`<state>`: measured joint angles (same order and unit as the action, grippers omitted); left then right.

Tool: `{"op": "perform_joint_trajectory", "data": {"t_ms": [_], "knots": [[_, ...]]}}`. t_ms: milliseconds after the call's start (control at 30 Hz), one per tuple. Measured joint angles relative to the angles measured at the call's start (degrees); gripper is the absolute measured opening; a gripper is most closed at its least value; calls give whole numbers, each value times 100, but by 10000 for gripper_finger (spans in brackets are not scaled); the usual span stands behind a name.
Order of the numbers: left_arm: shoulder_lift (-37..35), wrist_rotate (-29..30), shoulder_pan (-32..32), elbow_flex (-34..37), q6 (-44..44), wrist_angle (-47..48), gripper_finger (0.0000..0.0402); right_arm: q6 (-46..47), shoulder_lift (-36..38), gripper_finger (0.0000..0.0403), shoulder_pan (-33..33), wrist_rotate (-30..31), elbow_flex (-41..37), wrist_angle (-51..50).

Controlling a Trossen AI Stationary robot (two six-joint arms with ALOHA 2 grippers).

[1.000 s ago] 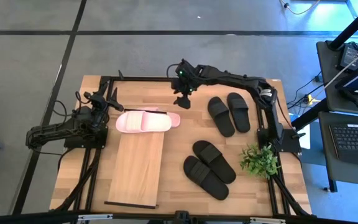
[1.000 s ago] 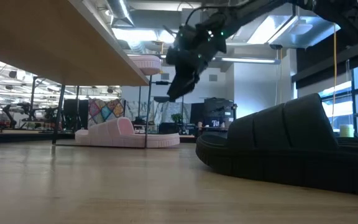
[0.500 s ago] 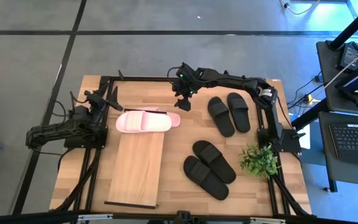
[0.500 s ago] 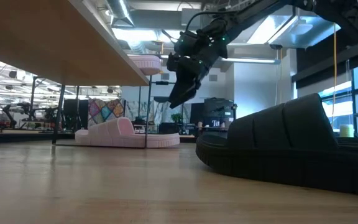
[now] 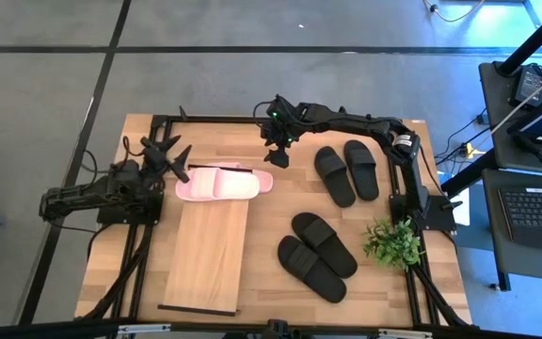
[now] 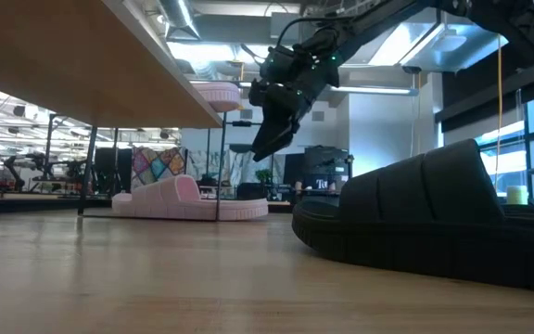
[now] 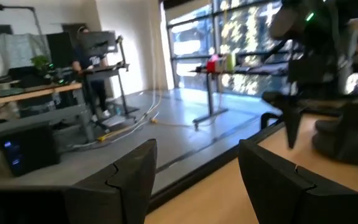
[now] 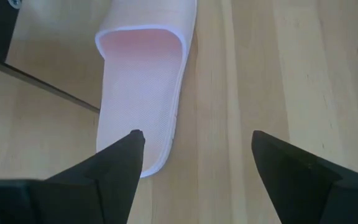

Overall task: Pick and place slides into the shelf
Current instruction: Put the pink slipper on the shelf

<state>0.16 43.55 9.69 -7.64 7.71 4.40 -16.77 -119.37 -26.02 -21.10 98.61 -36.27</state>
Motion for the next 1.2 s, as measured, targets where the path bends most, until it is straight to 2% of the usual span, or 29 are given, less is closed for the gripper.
{"op": "perform_joint_trajectory", "data": {"t_ms": [200,467,600,800,900,1067,1200], "knots": [[0,-126,-2,0,-264,414,217,5,0,296,0,0,0,2],[0,-105,0,0,-263,360,217,-1,0,296,0,2,0,1],[0,-45,0,-3,73,91,217,-3,0,296,2,2,0,4],[0,343,2,-255,448,-92,217,3,0,296,2,-33,2,-188],[0,555,2,-374,364,6,217,-292,0,296,9,-514,-4,-610],[0,594,2,-424,285,135,217,-454,0,296,2,-1614,-328,-186],[0,594,2,-426,90,314,217,-128,0,296,0,-1706,-748,556]]}}
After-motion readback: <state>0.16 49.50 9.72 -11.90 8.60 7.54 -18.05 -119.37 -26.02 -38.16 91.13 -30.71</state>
